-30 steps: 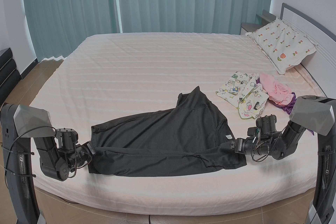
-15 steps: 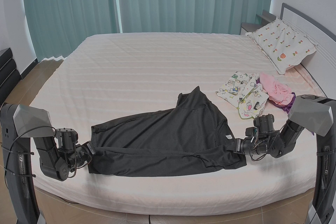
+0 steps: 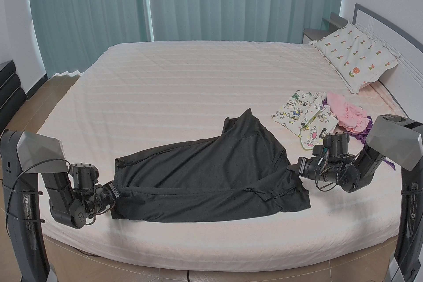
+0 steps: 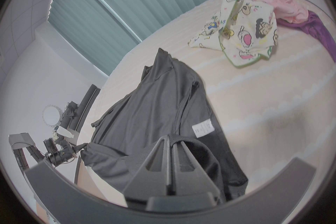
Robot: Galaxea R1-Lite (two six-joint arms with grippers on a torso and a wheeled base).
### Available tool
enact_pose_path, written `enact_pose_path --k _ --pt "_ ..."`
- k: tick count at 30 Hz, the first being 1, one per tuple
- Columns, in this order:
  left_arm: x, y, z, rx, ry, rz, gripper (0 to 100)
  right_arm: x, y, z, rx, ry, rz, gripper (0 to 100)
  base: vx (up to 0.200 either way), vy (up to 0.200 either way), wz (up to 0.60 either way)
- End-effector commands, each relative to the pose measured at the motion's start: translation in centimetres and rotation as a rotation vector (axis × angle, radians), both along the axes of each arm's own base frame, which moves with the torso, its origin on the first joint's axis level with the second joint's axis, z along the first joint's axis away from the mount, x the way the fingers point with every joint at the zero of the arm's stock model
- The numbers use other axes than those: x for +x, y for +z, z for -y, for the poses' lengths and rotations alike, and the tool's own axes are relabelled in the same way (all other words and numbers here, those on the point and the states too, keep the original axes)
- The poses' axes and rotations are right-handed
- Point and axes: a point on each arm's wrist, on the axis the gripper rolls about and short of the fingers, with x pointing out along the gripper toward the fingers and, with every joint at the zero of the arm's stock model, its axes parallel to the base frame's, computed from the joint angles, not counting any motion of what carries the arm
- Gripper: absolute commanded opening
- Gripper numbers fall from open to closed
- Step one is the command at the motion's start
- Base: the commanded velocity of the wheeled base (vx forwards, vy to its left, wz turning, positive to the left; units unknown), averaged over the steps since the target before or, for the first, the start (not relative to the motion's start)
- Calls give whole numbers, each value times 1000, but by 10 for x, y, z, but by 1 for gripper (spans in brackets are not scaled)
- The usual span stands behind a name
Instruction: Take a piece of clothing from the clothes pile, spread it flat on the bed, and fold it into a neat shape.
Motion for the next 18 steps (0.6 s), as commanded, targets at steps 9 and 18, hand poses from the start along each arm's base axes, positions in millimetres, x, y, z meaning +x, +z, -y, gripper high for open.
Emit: enact_pose_path --k 9,18 --pt "-1 -4 -1 3 7 -47 0 15 5 3 1 -29 48 0 0 0 0" --pt "12 -8 -1 -3 14 -18 0 20 -14 0 -6 -34 20 0 0 0 0"
